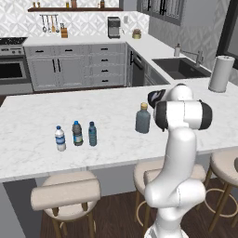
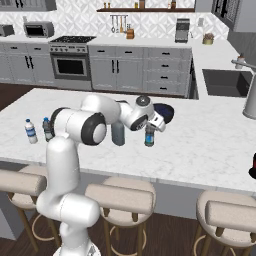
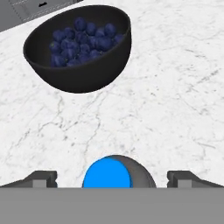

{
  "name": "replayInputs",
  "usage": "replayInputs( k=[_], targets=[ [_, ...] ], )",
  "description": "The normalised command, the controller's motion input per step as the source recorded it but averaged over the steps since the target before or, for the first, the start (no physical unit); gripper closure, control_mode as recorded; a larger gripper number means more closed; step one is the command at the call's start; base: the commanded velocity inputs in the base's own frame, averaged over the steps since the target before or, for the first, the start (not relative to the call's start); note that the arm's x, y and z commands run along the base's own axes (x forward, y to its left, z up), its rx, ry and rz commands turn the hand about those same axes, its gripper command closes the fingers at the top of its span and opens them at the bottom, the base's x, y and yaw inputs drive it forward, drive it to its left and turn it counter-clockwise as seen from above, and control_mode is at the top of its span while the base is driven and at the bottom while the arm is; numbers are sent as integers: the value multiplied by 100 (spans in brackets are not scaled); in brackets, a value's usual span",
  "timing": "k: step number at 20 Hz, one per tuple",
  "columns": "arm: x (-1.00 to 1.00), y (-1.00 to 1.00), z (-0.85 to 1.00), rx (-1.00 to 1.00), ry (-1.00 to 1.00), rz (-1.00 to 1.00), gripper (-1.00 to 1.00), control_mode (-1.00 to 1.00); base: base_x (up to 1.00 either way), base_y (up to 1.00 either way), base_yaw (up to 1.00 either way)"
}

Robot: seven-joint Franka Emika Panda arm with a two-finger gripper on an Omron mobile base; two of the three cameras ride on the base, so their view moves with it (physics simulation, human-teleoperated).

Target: Move the plastic bottles in the middle to the plastics group, and the glass bottles in the middle to the glass group.

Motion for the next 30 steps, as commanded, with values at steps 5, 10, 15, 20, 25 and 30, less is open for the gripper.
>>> replayInputs(
  k=[5, 10, 15, 20, 25, 30],
  targets=[
    [1, -1, -14, 0, 0, 0, 100, -100, 0, 0, 0],
    [-6, -3, -8, 0, -7, 0, 100, -100, 0, 0, 0],
    [-37, -1, 27, 4, -10, 0, 100, -100, 0, 0, 0],
    [-83, 0, 15, 2, -8, 0, 100, -100, 0, 0, 0],
    [-74, 35, 12, 0, 0, 2, 100, -100, 0, 0, 0],
    [-58, 61, 6, 0, 3, 6, 100, -100, 0, 0, 0]
  ],
)
